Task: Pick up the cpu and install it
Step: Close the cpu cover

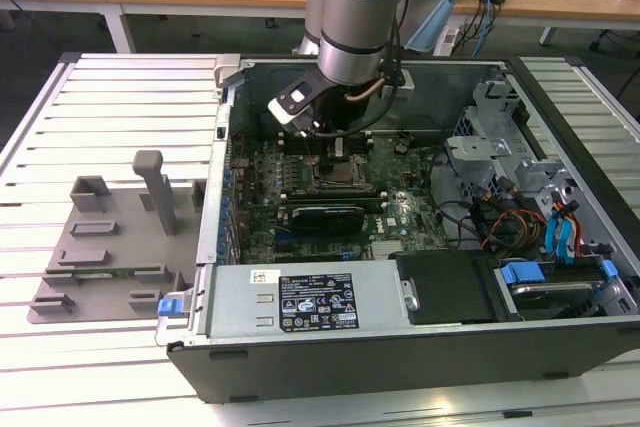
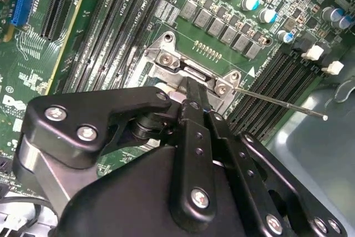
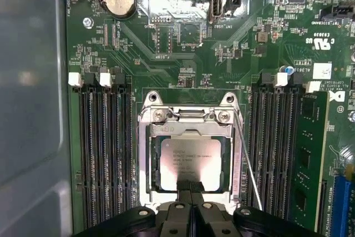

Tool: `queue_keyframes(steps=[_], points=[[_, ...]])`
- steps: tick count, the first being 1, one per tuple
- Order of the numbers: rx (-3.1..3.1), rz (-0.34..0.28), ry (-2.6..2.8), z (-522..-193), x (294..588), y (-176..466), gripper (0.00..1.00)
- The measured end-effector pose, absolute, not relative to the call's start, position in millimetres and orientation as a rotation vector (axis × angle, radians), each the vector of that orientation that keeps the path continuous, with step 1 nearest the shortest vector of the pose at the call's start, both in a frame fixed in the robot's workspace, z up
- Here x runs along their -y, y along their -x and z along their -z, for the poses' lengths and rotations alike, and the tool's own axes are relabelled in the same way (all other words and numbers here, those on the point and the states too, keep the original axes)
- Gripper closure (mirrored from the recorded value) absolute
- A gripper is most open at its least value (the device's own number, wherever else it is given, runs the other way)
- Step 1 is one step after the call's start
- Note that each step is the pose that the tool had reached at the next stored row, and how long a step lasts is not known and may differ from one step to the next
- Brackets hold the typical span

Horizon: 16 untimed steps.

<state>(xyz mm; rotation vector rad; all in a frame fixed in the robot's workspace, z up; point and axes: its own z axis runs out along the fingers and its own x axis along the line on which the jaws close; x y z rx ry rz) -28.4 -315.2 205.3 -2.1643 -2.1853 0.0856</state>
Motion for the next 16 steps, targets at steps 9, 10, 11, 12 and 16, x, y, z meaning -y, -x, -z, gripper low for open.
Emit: queue_keyframes(steps=[9,10,11,12,16], points=[[2.185,-0.084,2.164,-205,315,10,0.89],[2.185,-0.085,2.164,-208,315,7,0.89],[2.185,-0.085,2.164,-211,315,6,0.89],[2.185,-0.085,2.164,-215,315,5,0.89],[2.185,-0.085,2.164,-238,315,5,0.89]])
